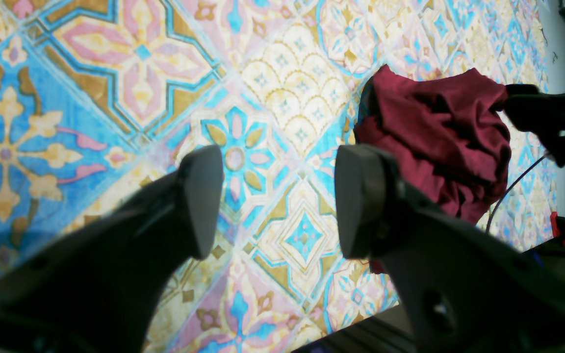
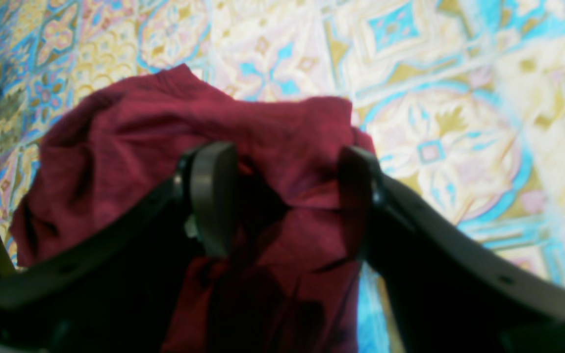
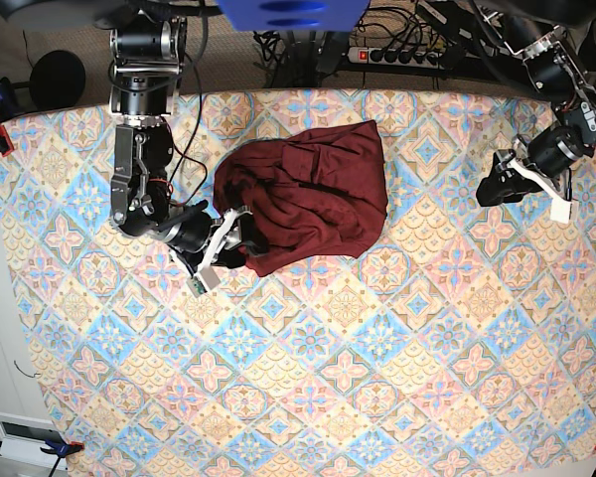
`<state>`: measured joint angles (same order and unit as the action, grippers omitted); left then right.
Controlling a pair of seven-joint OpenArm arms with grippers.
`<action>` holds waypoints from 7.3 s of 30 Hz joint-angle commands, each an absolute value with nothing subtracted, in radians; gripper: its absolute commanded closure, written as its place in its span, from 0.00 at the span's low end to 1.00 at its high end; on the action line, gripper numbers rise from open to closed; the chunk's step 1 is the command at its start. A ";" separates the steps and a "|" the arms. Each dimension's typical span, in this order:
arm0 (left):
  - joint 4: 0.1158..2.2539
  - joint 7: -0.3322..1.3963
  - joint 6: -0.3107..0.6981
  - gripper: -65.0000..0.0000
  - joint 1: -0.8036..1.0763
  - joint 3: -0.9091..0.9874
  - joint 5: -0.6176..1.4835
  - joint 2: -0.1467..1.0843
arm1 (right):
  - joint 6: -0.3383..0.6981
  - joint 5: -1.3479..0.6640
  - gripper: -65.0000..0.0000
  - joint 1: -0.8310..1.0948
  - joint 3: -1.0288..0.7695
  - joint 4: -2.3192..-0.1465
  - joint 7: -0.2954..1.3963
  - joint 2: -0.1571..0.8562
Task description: Layout the t-shirt on the table in an organized manner, then fold the t-shirt properly
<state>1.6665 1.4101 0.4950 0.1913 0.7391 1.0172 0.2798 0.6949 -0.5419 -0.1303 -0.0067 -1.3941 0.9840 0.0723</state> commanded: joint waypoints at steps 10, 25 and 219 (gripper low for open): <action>1.681 1.396 0.499 0.46 0.182 0.743 1.040 0.295 | 0.698 -0.561 0.60 -0.220 -0.007 -1.376 0.963 0.076; 1.681 1.396 0.499 0.46 0.182 0.743 1.040 0.295 | 0.698 -0.564 0.76 -0.217 -0.007 -1.383 0.963 0.076; 1.297 1.374 0.493 1.00 -0.094 0.150 0.993 0.176 | 0.698 -0.372 0.68 -0.122 0.455 -1.902 0.918 0.288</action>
